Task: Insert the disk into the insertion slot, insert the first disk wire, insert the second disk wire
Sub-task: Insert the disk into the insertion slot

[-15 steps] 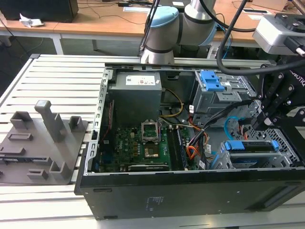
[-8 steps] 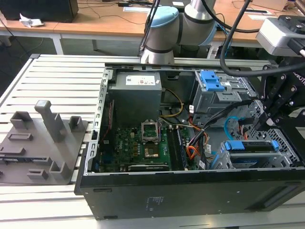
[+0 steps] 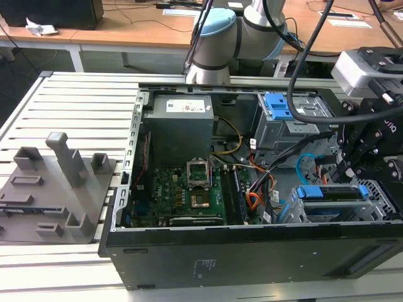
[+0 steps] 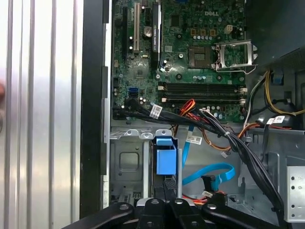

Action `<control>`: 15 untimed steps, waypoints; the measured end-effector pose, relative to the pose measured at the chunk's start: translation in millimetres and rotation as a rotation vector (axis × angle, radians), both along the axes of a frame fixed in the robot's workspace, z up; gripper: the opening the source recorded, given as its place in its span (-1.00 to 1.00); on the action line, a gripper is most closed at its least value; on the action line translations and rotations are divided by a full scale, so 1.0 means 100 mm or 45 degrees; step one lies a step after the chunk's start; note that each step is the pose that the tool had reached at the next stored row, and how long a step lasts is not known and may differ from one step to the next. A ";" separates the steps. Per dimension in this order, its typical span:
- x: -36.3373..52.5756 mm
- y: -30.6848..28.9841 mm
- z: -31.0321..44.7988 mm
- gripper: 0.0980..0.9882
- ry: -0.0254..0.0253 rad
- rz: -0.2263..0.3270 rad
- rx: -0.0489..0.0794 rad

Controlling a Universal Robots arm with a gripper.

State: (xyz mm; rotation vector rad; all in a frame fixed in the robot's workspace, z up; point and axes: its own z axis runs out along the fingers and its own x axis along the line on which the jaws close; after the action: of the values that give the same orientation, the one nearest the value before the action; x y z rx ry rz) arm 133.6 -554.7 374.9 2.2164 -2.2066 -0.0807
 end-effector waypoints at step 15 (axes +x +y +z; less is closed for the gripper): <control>0.097 0.000 -0.164 -0.98 0.0027 0.000 0.000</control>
State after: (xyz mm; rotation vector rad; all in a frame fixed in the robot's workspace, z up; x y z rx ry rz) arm 143.3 -554.7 358.5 2.2153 -2.2055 -0.0831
